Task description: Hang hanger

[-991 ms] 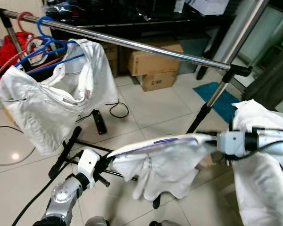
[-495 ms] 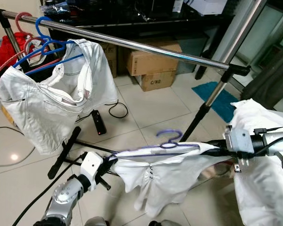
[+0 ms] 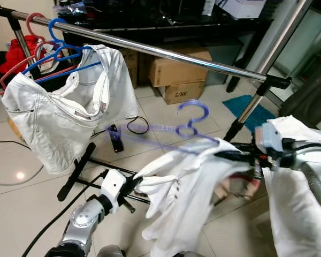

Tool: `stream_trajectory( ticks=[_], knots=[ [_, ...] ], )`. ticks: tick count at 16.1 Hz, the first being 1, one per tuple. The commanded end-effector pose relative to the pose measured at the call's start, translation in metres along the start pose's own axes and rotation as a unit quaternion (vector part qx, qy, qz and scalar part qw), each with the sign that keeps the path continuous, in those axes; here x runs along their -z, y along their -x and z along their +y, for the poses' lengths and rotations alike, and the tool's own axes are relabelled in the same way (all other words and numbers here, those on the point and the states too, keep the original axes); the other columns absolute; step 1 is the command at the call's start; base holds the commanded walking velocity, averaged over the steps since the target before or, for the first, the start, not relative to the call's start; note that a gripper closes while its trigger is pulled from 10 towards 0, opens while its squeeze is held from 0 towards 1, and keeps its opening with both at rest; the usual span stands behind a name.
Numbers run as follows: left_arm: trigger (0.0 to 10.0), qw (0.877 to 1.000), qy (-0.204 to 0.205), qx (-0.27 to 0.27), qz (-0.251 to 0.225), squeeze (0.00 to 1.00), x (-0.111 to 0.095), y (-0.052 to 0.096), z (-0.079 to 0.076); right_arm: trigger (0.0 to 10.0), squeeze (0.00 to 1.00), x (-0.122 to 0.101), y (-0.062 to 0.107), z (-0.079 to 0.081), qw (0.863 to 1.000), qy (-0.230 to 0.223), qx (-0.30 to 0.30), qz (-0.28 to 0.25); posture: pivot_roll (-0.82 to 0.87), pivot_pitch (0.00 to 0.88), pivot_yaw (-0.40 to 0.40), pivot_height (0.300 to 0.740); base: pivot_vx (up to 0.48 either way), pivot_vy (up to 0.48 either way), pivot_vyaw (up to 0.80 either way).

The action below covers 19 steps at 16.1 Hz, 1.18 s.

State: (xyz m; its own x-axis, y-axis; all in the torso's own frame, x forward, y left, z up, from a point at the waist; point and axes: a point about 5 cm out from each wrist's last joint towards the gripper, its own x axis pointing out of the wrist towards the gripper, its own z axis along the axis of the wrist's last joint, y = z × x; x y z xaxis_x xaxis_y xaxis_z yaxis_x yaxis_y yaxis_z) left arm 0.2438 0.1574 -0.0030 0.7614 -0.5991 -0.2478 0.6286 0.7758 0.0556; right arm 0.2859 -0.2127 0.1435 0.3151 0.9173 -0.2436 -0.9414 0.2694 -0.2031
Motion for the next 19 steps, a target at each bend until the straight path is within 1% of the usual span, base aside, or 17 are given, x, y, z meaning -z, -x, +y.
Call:
stream_trajectory(
  ticks=[1,2,4,5,6,7,8,10,11,12,13,14,15,16,17,18,19],
  knots=[
    [0.0,1.0,-0.012,0.008,-0.021,0.0,-0.009,-0.008,-0.004,0.0,0.0,0.003,0.002,0.001,1.0,-0.005,0.022,0.003,0.13,0.034,-0.095,0.74,0.0,0.0,0.0],
    [0.0,1.0,-0.012,0.01,-0.026,0.0,-0.012,-0.011,-0.006,0.0,0.0,0.005,-0.002,0.0,0.999,-0.016,0.039,-0.004,0.13,0.034,-0.093,0.74,0.0,0.0,0.0],
    [0.0,0.999,-0.014,0.011,-0.033,0.0,-0.015,-0.016,-0.008,0.0,0.0,0.001,-0.012,-0.001,0.996,-0.04,0.065,-0.04,0.12,0.033,-0.089,0.74,0.0,0.0,0.0],
    [0.0,0.999,-0.015,0.008,-0.038,0.0,-0.018,-0.018,-0.008,0.0,0.0,-0.003,-0.017,-0.002,0.993,-0.058,0.079,-0.066,0.12,0.033,-0.088,0.74,0.0,0.0,0.0],
    [0.0,0.999,-0.015,0.001,-0.047,0.0,-0.023,-0.023,-0.008,0.0,0.0,-0.007,-0.023,-0.002,0.985,-0.092,0.099,-0.105,0.12,0.032,-0.087,0.74,0.0,0.0,0.0],
    [0.0,0.998,-0.015,-0.008,-0.062,0.0,-0.031,-0.029,-0.006,0.0,0.0,-0.009,-0.032,0.002,0.976,-0.128,0.11,-0.138,0.12,0.029,-0.086,0.74,0.0,0.0,0.0],
    [0.0,0.998,-0.016,-0.01,-0.065,0.0,-0.033,-0.03,-0.005,0.0,0.0,-0.009,-0.034,0.003,0.973,-0.138,0.112,-0.146,0.12,0.029,-0.086,0.74,0.0,0.0,0.0],
    [0.0,0.997,-0.02,-0.024,-0.075,0.0,-0.04,-0.034,-0.002,0.0,0.0,-0.009,-0.041,0.007,0.961,-0.172,0.127,-0.175,0.11,0.027,-0.085,0.74,0.0,0.0,0.0],
    [0.0,0.994,-0.03,-0.05,-0.09,0.0,-0.05,-0.04,0.004,0.0,0.0,-0.011,-0.048,0.007,0.938,-0.218,0.156,-0.219,0.11,0.027,-0.085,0.74,0.0,0.0,0.0],
    [0.0,0.993,-0.036,-0.064,-0.097,0.0,-0.055,-0.042,0.007,0.0,0.0,-0.013,-0.051,0.005,0.923,-0.241,0.174,-0.243,0.11,0.027,-0.085,0.74,0.0,0.0,0.0],
    [0.0,0.99,-0.042,-0.081,-0.104,0.0,-0.061,-0.046,0.01,0.0,0.0,-0.017,-0.054,0.003,0.9,-0.275,0.19,-0.279,0.11,0.02,-0.085,0.74,0.0,0.0,0.0],
    [0.5,0.989,-0.044,-0.088,-0.108,0.0,-0.064,-0.049,0.011,0.0,0.0,-0.02,-0.055,0.002,0.887,-0.291,0.195,-0.299,0.11,0.02,-0.085,0.74,0.0,0.0,0.0],
    [1.7,0.988,-0.046,-0.096,-0.115,0.0,-0.069,-0.052,0.012,0.0,0.0,-0.023,-0.057,0.002,0.869,-0.314,0.2,-0.325,0.11,0.02,-0.085,0.74,0.0,0.0,0.0],
    [3.5,0.987,-0.046,-0.097,-0.119,0.0,-0.072,-0.053,0.011,0.0,0.0,-0.024,-0.058,0.003,0.864,-0.319,0.196,-0.335,0.1,0.018,-0.084,0.74,0.0,0.0,0.0],
    [4.6,0.987,-0.042,-0.097,-0.123,0.0,-0.074,-0.056,0.01,0.0,0.0,-0.026,-0.059,0.005,0.86,-0.326,0.187,-0.346,0.1,0.018,-0.083,0.74,0.0,0.0,0.0],
    [10.0,0.987,-0.028,-0.096,-0.125,0.0,-0.074,-0.057,0.009,0.0,0.0,-0.026,-0.058,0.008,0.856,-0.333,0.18,-0.352,0.1,0.019,-0.084,0.74,0.0,0.0,0.0],
    [10.0,0.987,-0.007,-0.097,-0.125,0.0,-0.073,-0.057,0.009,0.0,0.0,-0.025,-0.056,0.01,0.848,-0.345,0.174,-0.362,0.1,0.021,-0.086,0.74,0.0,0.0,0.0]
  ],
)
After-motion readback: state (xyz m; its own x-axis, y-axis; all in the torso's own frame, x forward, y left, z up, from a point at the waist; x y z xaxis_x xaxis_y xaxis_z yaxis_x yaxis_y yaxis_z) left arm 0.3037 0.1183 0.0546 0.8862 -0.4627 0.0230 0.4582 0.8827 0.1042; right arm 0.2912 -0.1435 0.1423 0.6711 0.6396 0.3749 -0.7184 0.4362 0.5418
